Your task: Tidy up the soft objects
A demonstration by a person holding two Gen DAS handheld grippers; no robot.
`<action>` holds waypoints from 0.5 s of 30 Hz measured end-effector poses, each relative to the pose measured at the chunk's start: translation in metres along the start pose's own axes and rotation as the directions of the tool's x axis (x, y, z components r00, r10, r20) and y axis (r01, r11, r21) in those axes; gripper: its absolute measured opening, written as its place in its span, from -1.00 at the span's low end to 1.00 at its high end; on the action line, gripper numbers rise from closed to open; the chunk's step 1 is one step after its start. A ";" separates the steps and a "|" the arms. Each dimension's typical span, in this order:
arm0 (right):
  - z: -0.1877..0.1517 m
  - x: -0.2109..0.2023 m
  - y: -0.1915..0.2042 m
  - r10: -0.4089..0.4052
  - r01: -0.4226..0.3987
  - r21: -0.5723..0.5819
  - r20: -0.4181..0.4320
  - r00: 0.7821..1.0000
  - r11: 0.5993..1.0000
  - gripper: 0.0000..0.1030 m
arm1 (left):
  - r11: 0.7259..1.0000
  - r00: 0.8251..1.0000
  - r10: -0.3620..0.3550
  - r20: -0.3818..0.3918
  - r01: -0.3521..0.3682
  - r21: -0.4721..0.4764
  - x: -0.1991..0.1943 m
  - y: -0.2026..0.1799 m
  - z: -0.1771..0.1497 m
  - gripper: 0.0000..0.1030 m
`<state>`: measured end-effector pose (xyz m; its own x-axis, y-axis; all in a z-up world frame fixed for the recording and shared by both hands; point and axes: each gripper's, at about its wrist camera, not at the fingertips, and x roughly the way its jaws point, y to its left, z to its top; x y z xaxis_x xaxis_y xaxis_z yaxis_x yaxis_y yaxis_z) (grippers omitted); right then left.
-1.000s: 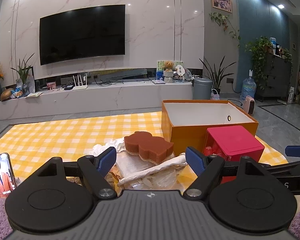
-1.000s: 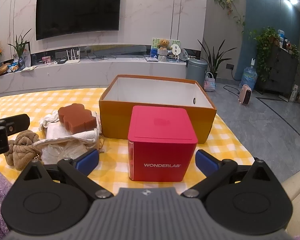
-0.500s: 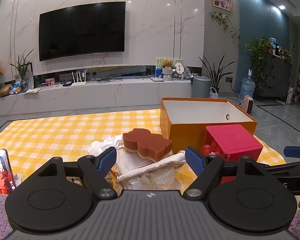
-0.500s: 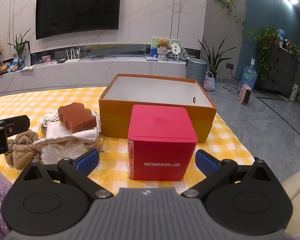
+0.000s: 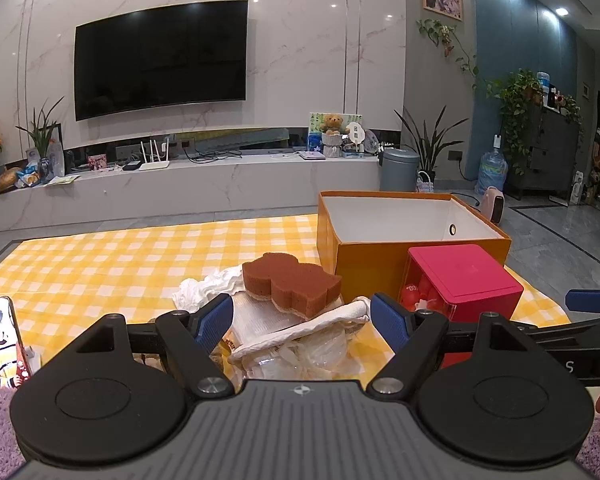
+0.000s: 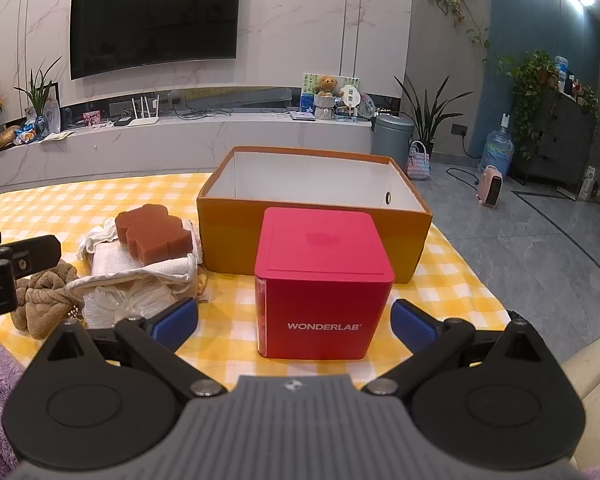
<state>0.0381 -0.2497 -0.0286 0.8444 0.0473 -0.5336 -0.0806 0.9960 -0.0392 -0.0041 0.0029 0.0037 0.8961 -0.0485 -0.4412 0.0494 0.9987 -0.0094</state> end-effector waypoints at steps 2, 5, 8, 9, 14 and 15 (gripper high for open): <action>0.000 0.000 0.000 0.000 0.000 0.000 -0.001 1.000 1.000 0.95 | 1.000 1.000 -0.001 -0.001 0.001 -0.001 0.000 0.000 0.000 0.78; 0.000 0.000 0.000 0.000 0.000 -0.002 -0.001 1.000 1.000 0.95 | 1.000 1.000 -0.001 -0.002 0.001 -0.002 0.000 0.001 0.000 0.78; -0.001 0.000 0.000 -0.002 0.002 -0.003 -0.003 1.000 1.000 0.95 | 1.000 1.000 -0.002 -0.007 0.002 -0.004 0.001 0.001 -0.001 0.78; -0.002 0.001 0.000 -0.002 0.002 -0.003 -0.005 1.000 1.000 0.95 | 1.000 1.000 -0.004 -0.010 0.004 -0.004 0.001 0.002 -0.001 0.78; -0.003 0.002 0.004 0.036 -0.035 -0.024 0.014 0.999 0.999 0.95 | 0.998 0.996 -0.059 -0.064 0.057 -0.029 0.006 0.011 0.001 0.66; -0.004 0.002 0.006 0.055 -0.055 -0.035 0.022 0.998 0.998 0.95 | 0.998 0.996 -0.056 -0.064 0.054 -0.034 0.007 0.013 0.001 0.66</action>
<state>0.0373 -0.2439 -0.0334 0.8499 0.1040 -0.5166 -0.1449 0.9887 -0.0393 0.0029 0.0160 0.0013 0.8619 -0.1031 -0.4965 0.0825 0.9946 -0.0633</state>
